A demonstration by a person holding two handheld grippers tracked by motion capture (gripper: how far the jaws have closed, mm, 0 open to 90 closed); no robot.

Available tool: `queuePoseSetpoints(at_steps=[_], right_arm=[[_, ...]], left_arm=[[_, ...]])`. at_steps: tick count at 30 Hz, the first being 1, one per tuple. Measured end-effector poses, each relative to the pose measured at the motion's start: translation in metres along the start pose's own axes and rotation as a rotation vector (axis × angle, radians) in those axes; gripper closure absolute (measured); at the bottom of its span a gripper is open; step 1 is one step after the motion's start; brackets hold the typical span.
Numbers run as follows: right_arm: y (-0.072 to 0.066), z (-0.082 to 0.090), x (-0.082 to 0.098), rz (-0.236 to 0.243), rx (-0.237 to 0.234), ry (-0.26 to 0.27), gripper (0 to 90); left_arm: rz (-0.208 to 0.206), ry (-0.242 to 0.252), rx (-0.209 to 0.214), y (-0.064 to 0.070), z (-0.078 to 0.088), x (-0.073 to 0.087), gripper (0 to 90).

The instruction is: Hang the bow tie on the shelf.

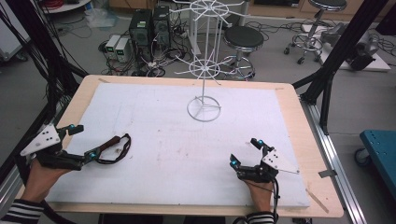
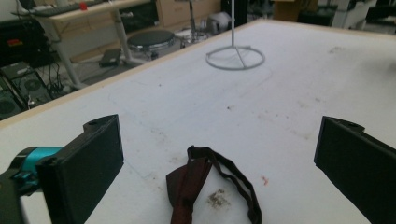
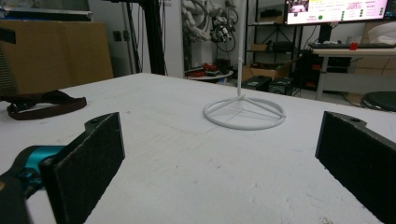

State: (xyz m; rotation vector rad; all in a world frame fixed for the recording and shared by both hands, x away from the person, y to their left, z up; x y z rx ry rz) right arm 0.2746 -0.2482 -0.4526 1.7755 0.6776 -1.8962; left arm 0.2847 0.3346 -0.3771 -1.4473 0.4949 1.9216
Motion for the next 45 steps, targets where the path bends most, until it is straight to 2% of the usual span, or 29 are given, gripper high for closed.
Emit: queuePoseSetpoints(at_steps=[1, 3, 4, 10, 12, 19, 21, 22, 23, 27, 29, 31, 32, 34, 38, 40, 42, 45], right_arm=[[0.000, 0.000, 0.000, -0.003, -0.001, -0.002, 0.6], [0.000, 0.000, 0.000, -0.004, 0.000, -0.003, 0.6], [0.000, 0.000, 0.000, -0.006, -0.002, -0.005, 0.6], [0.000, 0.000, 0.000, -0.001, -0.002, -0.001, 0.6], [0.000, 0.000, 0.000, -0.002, -0.001, -0.001, 0.6], [0.000, 0.000, 0.000, 0.000, -0.001, -0.001, 0.6], [0.000, 0.000, 0.000, -0.001, -0.002, -0.001, 0.6], [0.000, 0.000, 0.000, -0.001, -0.001, -0.002, 0.6], [0.000, 0.000, 0.000, -0.002, -0.003, -0.002, 0.6], [0.000, 0.000, 0.000, -0.001, -0.002, 0.000, 0.6], [0.000, 0.000, 0.000, -0.001, -0.002, 0.000, 0.6], [0.000, 0.000, 0.000, -0.001, -0.001, 0.000, 0.6], [0.000, 0.000, 0.000, -0.001, -0.002, 0.000, 0.6], [0.000, 0.000, 0.000, -0.001, -0.002, 0.000, 0.6], [0.000, 0.000, 0.000, -0.002, -0.002, 0.000, 0.6], [0.000, 0.000, 0.000, -0.002, -0.002, 0.000, 0.6], [0.000, 0.000, 0.000, -0.003, 0.000, 0.000, 0.6], [0.000, 0.000, 0.000, -0.003, 0.000, 0.000, 0.6]], left_arm=[[-0.003, -0.030, 0.002, -0.004, -0.002, -0.002, 1.7], [-0.006, -0.047, 0.009, -0.005, -0.003, -0.003, 1.7], [-0.014, -0.084, 0.019, -0.008, -0.006, -0.004, 1.7], [-0.029, -0.200, 0.053, -0.016, -0.017, -0.008, 1.7], [-0.053, -0.258, 0.056, -0.019, -0.022, -0.009, 1.7], [-0.053, -0.363, 0.068, -0.026, -0.037, -0.005, 1.7], [-0.044, -0.376, 0.070, -0.027, -0.039, -0.004, 1.7], [-0.043, -0.410, 0.075, -0.028, -0.043, -0.001, 1.7], [-0.043, -0.410, 0.075, -0.028, -0.043, -0.001, 1.7], [-0.053, -0.477, 0.073, -0.031, -0.052, 0.002, 1.7], [-0.052, -0.493, 0.067, -0.032, -0.054, 0.002, 1.7], [-0.047, -0.502, 0.072, -0.033, -0.056, 0.003, 1.8], [-0.041, -0.532, 0.081, -0.034, -0.058, 0.005, 2.1], [-0.041, -0.545, 0.084, -0.034, -0.060, 0.007, 2.6], [-0.032, -0.600, 0.098, -0.035, -0.067, 0.012, 2.7], [-0.042, -0.609, 0.106, -0.036, -0.069, 0.013, 8.3], [-0.034, -0.607, 0.117, -0.036, -0.069, 0.014, 15.2], [-0.030, -0.637, 0.104, -0.040, -0.071, 0.016, 15.9]])
Point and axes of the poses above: each handheld gripper's, and its own axes: z roughly backward along the jaws, x roughly out of its underside, y roughly to its right, the point moved 1 cm from there along -z, roughly forward along the jaws, and after that the axes turned 1 degree about -x, right-handed, at the moved point
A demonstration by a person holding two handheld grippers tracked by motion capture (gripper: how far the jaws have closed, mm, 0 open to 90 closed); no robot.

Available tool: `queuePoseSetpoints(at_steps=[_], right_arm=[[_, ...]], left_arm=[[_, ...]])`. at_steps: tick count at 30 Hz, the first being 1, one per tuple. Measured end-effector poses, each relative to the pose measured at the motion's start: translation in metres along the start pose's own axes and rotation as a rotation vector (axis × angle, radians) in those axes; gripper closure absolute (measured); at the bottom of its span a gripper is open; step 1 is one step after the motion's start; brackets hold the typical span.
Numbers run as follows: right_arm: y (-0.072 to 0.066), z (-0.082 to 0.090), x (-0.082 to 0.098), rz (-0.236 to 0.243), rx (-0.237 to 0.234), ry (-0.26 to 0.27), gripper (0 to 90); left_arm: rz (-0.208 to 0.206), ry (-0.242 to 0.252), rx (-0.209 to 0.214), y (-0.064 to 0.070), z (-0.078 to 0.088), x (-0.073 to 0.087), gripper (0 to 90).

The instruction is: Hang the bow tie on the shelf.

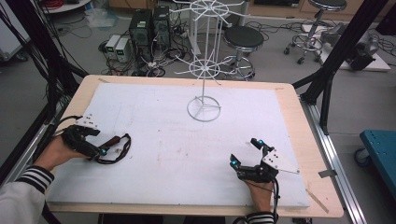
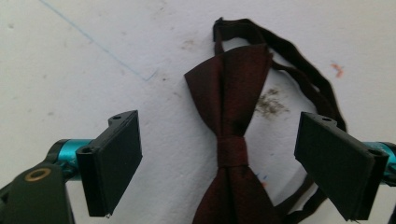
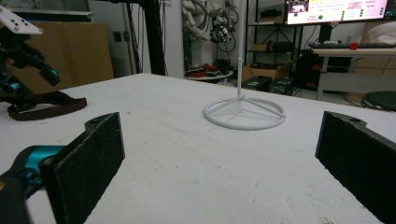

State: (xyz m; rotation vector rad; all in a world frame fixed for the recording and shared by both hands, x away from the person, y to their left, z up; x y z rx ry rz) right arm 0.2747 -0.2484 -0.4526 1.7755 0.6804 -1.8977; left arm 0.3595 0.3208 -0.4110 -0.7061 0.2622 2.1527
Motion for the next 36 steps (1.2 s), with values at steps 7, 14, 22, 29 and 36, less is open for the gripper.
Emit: queuePoseSetpoints(at_steps=[7, 14, 22, 29, 36], right_arm=[[0.000, 0.000, 0.000, -0.005, 0.000, -0.003, 0.6], [0.000, 0.000, 0.000, -0.003, -0.001, -0.002, 0.6], [0.000, 0.000, 0.000, -0.010, 0.000, -0.004, 0.6], [0.000, 0.000, 0.000, -0.006, 0.000, -0.002, 0.6], [0.000, 0.000, 0.000, -0.009, 0.000, -0.004, 0.6]], left_arm=[[0.010, -0.034, 0.028, 0.000, -0.004, 0.001, 27.9], [0.016, -0.070, 0.043, 0.001, -0.008, 0.001, 44.2], [0.004, -0.118, 0.024, 0.006, -0.011, -0.001, 76.0], [0.004, -0.104, 0.018, 0.008, -0.008, -0.002, 76.6], [0.028, -0.038, 0.027, 0.007, 0.000, -0.004, 76.8]])
Point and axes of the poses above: each handheld gripper's, and its own axes: z roughly backward along the jaws, x roughly out of its underside, y roughly to its right, the point moved 1 cm from there along -z, roughly forward along the jaws, and after that the axes turned 1 degree about -x, right-handed, at the moved point
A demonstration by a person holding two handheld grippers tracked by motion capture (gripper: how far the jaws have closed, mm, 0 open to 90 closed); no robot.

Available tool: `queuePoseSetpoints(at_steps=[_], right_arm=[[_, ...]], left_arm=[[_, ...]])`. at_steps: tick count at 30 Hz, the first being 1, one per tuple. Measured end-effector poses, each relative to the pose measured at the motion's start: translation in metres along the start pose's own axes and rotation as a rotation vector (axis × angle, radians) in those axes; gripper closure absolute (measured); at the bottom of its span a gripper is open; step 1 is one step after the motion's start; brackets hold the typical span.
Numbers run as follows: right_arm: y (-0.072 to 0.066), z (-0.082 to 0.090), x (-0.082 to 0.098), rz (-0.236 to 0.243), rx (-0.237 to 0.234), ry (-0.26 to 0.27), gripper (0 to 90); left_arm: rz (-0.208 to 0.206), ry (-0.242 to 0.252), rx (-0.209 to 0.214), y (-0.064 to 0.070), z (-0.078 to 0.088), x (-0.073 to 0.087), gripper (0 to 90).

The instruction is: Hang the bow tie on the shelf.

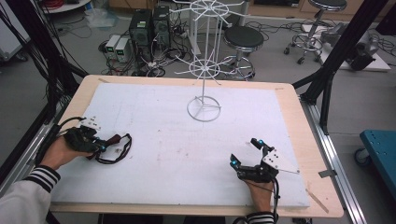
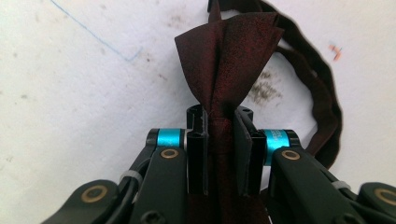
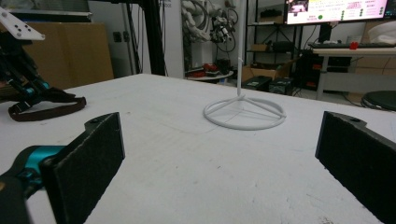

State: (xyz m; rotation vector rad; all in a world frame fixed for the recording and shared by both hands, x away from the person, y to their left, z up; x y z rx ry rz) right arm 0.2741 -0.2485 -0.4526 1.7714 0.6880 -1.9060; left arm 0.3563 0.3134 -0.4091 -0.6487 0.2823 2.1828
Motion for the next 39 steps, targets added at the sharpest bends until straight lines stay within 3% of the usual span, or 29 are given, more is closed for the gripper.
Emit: queuePoseSetpoints(at_steps=[5, 9, 10, 11, 12, 13, 16, 17, 19, 20, 23, 25, 29, 39], right_arm=[[0.000, 0.000, 0.000, 0.001, 0.001, 0.001, 0.6], [0.000, 0.000, 0.000, 0.004, 0.001, 0.002, 0.6], [0.000, 0.000, 0.000, 0.004, 0.001, 0.002, 0.6], [0.000, 0.000, 0.000, 0.005, 0.001, 0.002, 0.6], [0.000, 0.000, 0.000, 0.004, 0.001, 0.002, 0.6], [0.000, 0.000, 0.000, 0.002, 0.001, 0.001, 0.6], [0.000, 0.000, 0.000, 0.002, 0.001, 0.001, 0.6], [0.000, 0.000, 0.000, 0.004, 0.001, 0.002, 0.6], [0.000, 0.000, 0.000, 0.005, 0.001, 0.002, 0.6], [0.000, 0.000, 0.000, 0.005, 0.002, 0.002, 0.6], [0.000, 0.000, 0.000, 0.006, 0.002, 0.002, 0.6], [0.000, 0.000, 0.000, 0.006, 0.001, 0.002, 0.6], [0.000, 0.000, 0.000, 0.009, 0.000, 0.004, 0.6], [0.000, 0.000, 0.000, 0.009, -0.001, 0.004, 0.6]], left_arm=[[0.004, 0.068, 0.005, 0.000, 0.008, -0.002, 76.9], [0.019, 0.163, -0.004, 0.000, 0.017, -0.004, 76.9], [0.019, 0.163, -0.004, 0.000, 0.017, -0.004, 76.9], [0.034, 0.212, -0.001, 0.000, 0.021, -0.005, 76.9], [0.034, 0.212, -0.001, 0.000, 0.021, -0.005, 76.9], [0.049, 0.250, 0.005, -0.001, 0.026, -0.006, 76.9], [0.056, 0.291, 0.009, -0.001, 0.030, -0.007, 77.0], [0.070, 0.340, 0.013, -0.001, 0.035, -0.008, 77.1], [0.070, 0.357, 0.012, 0.000, 0.037, -0.010, 77.1], [0.068, 0.390, 0.004, 0.002, 0.042, -0.013, 77.1], [0.066, 0.416, -0.007, 0.003, 0.048, -0.018, 77.1], [0.066, 0.475, 0.007, 0.005, 0.055, -0.028, 77.1], [0.042, 0.505, 0.005, 0.009, 0.060, -0.039, 77.1], [0.029, 0.591, 0.028, 0.017, 0.064, -0.069, 77.1]])
Point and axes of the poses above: each handheld gripper's, and its own axes: z roughly backward along the jaws, x roughly out of its underside, y roughly to its right, the point moved 1 cm from there along -z, roughly forward along the jaws, and after that the axes turned 1 degree about -x, right-handed, at the moved point
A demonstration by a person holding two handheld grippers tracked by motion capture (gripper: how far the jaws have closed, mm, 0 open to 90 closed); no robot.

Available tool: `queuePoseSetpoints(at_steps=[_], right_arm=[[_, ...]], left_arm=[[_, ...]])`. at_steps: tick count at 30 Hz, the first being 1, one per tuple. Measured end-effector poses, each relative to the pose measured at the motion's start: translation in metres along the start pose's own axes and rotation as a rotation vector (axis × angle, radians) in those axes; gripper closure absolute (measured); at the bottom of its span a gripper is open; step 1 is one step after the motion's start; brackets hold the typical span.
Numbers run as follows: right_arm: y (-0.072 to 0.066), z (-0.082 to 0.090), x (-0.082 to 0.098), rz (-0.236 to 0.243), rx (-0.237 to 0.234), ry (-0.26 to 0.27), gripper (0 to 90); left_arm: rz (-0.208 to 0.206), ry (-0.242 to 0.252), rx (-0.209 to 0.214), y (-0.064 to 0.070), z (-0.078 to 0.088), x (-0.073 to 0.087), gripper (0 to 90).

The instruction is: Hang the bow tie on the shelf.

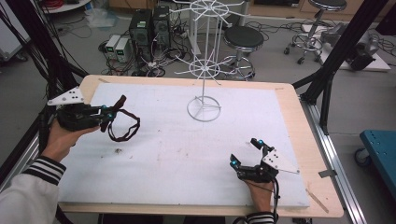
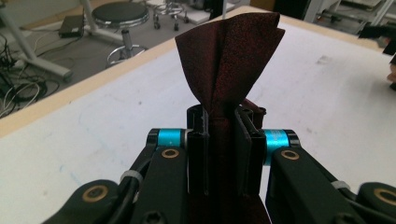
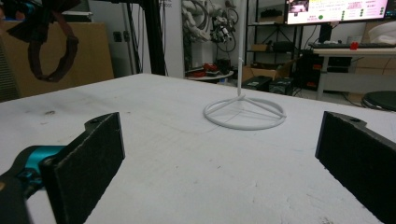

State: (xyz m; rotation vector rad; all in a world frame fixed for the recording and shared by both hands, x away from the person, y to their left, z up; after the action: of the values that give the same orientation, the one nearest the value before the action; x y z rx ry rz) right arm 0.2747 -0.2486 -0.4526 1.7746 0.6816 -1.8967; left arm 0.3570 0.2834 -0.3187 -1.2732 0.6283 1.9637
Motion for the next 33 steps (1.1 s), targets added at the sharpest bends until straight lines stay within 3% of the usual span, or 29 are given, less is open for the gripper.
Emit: queuePoseSetpoints(at_steps=[11, 27, 33], right_arm=[[0.000, 0.000, 0.000, -0.004, 0.002, -0.001, 0.6], [0.000, 0.000, 0.000, -0.004, 0.002, -0.001, 0.6], [0.000, 0.000, 0.000, -0.005, 0.000, -0.001, 0.6]], left_arm=[[-0.011, 0.062, 0.019, 0.003, -0.022, -0.029, 77.1], [-0.015, 0.123, 0.053, 0.001, -0.058, -0.068, 77.1], [-0.018, 0.138, 0.062, 0.002, -0.064, -0.078, 77.1]])
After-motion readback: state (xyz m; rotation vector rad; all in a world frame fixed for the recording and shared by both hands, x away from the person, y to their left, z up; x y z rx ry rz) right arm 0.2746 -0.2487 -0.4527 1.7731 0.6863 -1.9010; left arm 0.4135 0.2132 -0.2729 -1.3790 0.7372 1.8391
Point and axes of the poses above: each handheld gripper's, and its own axes: z roughly backward along the jaws, x roughly out of its underside, y roughly to its right, the point moved 1 cm from there along -z, roughly forward along the jaws, and after that the axes turned 1 degree about -x, right-handed, at the moved point
